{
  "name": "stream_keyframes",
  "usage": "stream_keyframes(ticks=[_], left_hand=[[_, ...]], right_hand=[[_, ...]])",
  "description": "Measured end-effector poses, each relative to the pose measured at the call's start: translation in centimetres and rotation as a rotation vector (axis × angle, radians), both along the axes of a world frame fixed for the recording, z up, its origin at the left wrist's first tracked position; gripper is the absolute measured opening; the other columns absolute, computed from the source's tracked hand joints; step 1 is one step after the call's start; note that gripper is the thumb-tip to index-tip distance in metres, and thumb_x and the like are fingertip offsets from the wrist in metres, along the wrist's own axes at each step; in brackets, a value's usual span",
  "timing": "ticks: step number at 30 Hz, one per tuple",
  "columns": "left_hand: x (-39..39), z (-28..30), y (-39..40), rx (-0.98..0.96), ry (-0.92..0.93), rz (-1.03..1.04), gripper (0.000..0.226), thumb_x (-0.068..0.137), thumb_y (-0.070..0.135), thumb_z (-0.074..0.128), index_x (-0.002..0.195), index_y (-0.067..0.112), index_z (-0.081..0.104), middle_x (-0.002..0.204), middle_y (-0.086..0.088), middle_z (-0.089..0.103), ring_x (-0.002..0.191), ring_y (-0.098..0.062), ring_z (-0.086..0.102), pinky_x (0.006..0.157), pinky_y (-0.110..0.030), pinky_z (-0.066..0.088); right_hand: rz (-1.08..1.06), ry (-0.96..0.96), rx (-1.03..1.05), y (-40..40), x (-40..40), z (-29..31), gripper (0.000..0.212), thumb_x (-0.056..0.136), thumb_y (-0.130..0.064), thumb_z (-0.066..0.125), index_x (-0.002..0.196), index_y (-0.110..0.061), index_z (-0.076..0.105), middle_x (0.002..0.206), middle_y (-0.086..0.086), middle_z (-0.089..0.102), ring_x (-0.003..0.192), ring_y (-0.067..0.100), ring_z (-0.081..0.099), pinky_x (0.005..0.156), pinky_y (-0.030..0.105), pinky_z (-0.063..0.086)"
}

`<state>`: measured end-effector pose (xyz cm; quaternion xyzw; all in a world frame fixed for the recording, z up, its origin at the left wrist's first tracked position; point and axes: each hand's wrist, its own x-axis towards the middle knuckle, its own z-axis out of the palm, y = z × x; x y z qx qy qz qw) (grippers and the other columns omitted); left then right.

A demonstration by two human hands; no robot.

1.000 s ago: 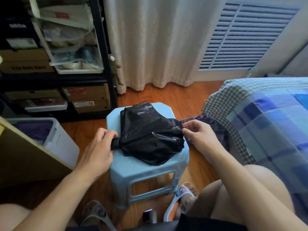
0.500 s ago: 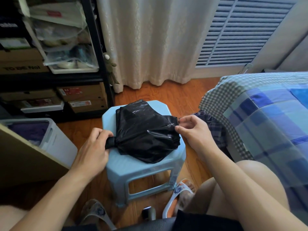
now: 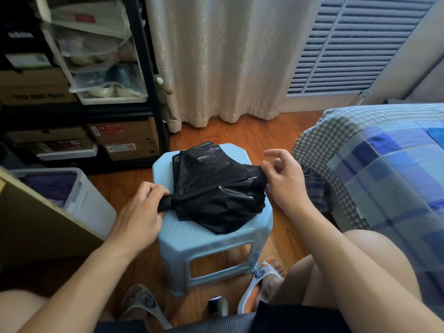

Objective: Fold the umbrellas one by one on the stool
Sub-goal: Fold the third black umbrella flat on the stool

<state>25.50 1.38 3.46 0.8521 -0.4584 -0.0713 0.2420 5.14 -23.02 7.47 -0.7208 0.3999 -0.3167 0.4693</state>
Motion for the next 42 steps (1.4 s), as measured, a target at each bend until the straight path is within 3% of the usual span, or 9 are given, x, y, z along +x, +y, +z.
stream_keyframes(ticks=[4, 8, 14, 19, 23, 26, 29, 35, 42], left_hand=[[-0.2, 0.1, 0.1, -0.006, 0.117, 0.022, 0.041, 0.089, 0.017, 0.074, 0.123, 0.030, 0.057, 0.115, 0.011, 0.044, 0.105, -0.018, 0.056, 0.084, -0.040, 0.052], [0.1, 0.1, 0.2, -0.068, 0.185, 0.066, 0.035, 0.088, 0.023, 0.078, 0.119, 0.027, 0.063, 0.113, 0.010, 0.058, 0.108, -0.016, 0.056, 0.089, -0.035, 0.046], [-0.2, 0.6, -0.8, -0.045, 0.236, 0.065, 0.028, 0.102, 0.028, 0.060, 0.122, 0.011, 0.071, 0.120, -0.008, 0.071, 0.114, -0.028, 0.059, 0.082, -0.024, 0.032], [-0.5, 0.2, -1.3, -0.078, 0.307, 0.070, 0.022, 0.105, 0.026, 0.055, 0.107, 0.010, 0.070, 0.102, -0.008, 0.066, 0.102, -0.027, 0.061, 0.072, -0.026, 0.029], [-0.5, -0.3, -1.5, -0.138, 0.259, 0.099, 0.025, 0.102, 0.028, 0.062, 0.111, 0.008, 0.071, 0.101, -0.004, 0.061, 0.103, -0.028, 0.058, 0.077, -0.025, 0.031], [-0.3, -0.7, -1.2, -0.033, 0.083, 0.105, 0.037, 0.100, 0.051, 0.051, 0.109, 0.022, 0.071, 0.105, 0.002, 0.067, 0.105, -0.027, 0.055, 0.082, -0.035, 0.039], [-0.6, -0.6, -1.1, 0.039, -0.007, 0.198, 0.035, 0.098, 0.054, 0.054, 0.110, 0.025, 0.069, 0.108, 0.000, 0.064, 0.106, -0.027, 0.053, 0.084, -0.039, 0.040], [-2.6, 0.3, -2.4, -0.339, 0.077, 0.185, 0.008, 0.090, 0.023, 0.068, 0.084, 0.018, 0.065, 0.086, 0.003, 0.061, 0.085, -0.022, 0.056, 0.075, -0.034, 0.043], [-4.2, 1.8, -3.4, -0.536, 0.282, 0.141, 0.012, 0.094, 0.012, 0.069, 0.102, 0.019, 0.075, 0.098, 0.010, 0.074, 0.089, -0.004, 0.064, 0.078, -0.015, 0.049]], right_hand=[[-0.041, -0.098, 0.270, 0.3, 0.0, 0.5, 0.024, 0.104, -0.028, 0.057, 0.127, -0.020, 0.061, 0.107, 0.001, 0.074, 0.092, 0.013, 0.074, 0.075, 0.023, 0.059], [-0.071, -0.033, 0.032, 1.9, -1.5, 1.3, 0.015, 0.103, -0.029, 0.057, 0.099, -0.018, 0.066, 0.090, 0.001, 0.070, 0.078, 0.010, 0.063, 0.063, 0.014, 0.050], [0.304, 0.377, -0.173, 2.8, -3.7, -1.0, 0.018, 0.090, -0.027, 0.077, 0.080, -0.020, 0.064, 0.086, -0.005, 0.058, 0.083, 0.010, 0.053, 0.075, 0.023, 0.041], [0.219, 0.229, -0.229, 2.2, -3.0, 0.9, 0.011, 0.092, -0.011, 0.075, 0.084, -0.017, 0.070, 0.086, -0.009, 0.065, 0.090, 0.023, 0.059, 0.081, 0.037, 0.046], [0.261, 0.121, -0.082, 4.0, -1.2, 5.7, 0.011, 0.100, -0.019, 0.065, 0.090, -0.015, 0.066, 0.074, 0.004, 0.072, 0.060, 0.013, 0.065, 0.055, 0.029, 0.053], [0.227, 0.021, 0.090, 5.0, 0.0, 7.8, 0.006, 0.098, -0.021, 0.068, 0.104, -0.019, 0.069, 0.088, 0.009, 0.078, 0.083, 0.028, 0.076, 0.077, 0.044, 0.061], [0.307, -0.181, 0.426, 5.2, 0.7, 9.0, 0.031, 0.098, -0.012, 0.065, 0.128, -0.022, 0.063, 0.104, 0.014, 0.077, 0.096, 0.030, 0.076, 0.085, 0.043, 0.061], [0.263, -0.123, 0.212, 4.8, 1.8, 9.6, 0.030, 0.094, 0.000, 0.069, 0.118, -0.019, 0.071, 0.098, 0.027, 0.073, 0.093, 0.040, 0.074, 0.086, 0.047, 0.062], [0.194, -0.178, 0.401, 3.1, 4.8, 10.5, 0.020, 0.094, 0.000, 0.070, 0.110, -0.010, 0.073, 0.096, 0.015, 0.074, 0.079, 0.024, 0.073, 0.069, 0.031, 0.059]])
